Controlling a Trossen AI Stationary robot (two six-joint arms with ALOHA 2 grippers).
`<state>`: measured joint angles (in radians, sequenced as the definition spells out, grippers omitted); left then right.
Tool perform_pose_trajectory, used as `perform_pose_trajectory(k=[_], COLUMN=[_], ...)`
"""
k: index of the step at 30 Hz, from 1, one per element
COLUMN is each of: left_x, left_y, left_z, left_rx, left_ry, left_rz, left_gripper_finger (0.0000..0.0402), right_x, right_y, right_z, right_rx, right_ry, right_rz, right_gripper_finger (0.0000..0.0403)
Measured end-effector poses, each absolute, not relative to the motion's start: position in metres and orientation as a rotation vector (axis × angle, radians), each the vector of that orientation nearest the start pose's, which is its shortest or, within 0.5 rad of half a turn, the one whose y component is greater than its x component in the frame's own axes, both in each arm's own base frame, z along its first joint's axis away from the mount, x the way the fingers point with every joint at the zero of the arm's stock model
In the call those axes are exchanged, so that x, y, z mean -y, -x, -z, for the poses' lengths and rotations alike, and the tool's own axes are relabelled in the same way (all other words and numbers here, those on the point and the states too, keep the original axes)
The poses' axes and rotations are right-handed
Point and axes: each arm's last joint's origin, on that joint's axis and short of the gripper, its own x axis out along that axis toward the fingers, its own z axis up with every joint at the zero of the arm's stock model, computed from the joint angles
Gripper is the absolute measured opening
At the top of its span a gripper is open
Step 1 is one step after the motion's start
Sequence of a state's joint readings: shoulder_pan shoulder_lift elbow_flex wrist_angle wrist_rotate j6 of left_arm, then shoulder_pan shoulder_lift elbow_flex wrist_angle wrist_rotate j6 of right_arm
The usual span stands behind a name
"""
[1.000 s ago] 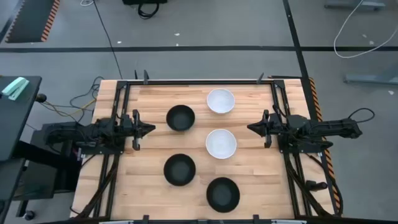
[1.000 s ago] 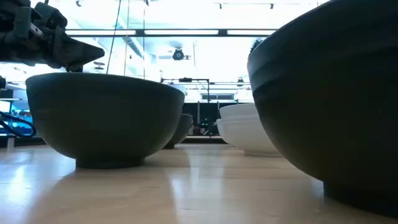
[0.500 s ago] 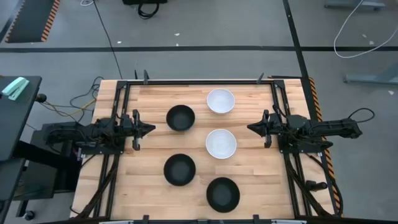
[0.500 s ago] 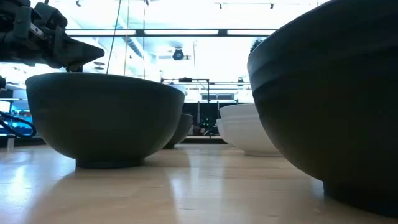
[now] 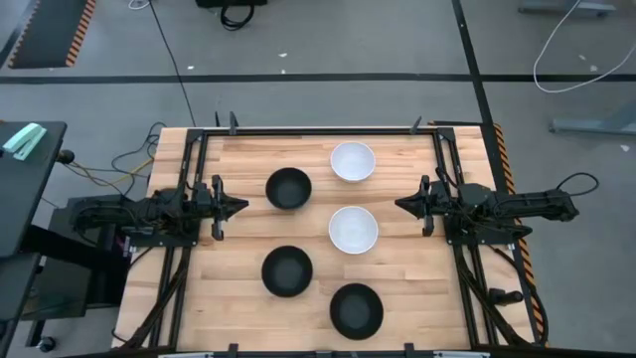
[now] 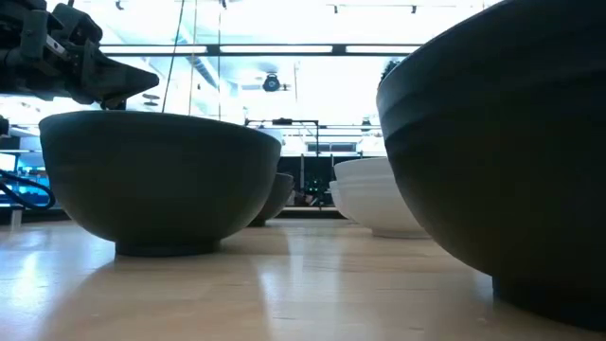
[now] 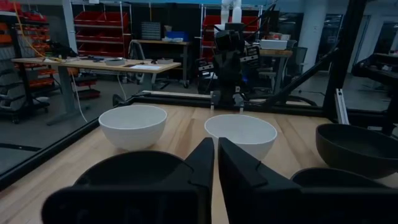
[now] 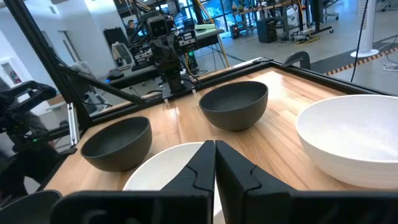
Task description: Nest bowls inside each other
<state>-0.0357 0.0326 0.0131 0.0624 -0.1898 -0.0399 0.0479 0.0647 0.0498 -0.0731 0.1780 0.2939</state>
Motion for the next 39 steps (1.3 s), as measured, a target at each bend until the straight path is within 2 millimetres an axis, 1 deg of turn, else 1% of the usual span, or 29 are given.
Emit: perform_pose_trajectory(k=[10, 22, 32, 39], left_x=[-0.0020, -0.0020, -0.0019, -0.0019], left_y=[-0.0985, -0.0985, -0.0985, -0.0985], left_z=[-0.1715, -0.1714, -0.1714, -0.1714], left_rx=[0.046, 0.046, 0.046, 0.046], left_ry=[0.044, 0.045, 0.044, 0.045], left_rz=[-0.153, -0.153, -0.153, -0.153], left_gripper_finger=[0.0040, 0.0028, 0.0040, 0.0034], right_x=[0.0004, 0.0004, 0.0004, 0.0004], right_y=[-0.0984, -0.0984, -0.0984, -0.0984], right_z=[-0.1685, -0.1685, -0.1685, -0.1685], right_rx=[-0.067, -0.067, -0.068, -0.068], right_ry=[-0.283, -0.283, -0.283, -0.283], right_rz=[0.142, 0.142, 0.142, 0.142], right_gripper_finger=[0.0018, 0.0018, 0.0018, 0.0018])
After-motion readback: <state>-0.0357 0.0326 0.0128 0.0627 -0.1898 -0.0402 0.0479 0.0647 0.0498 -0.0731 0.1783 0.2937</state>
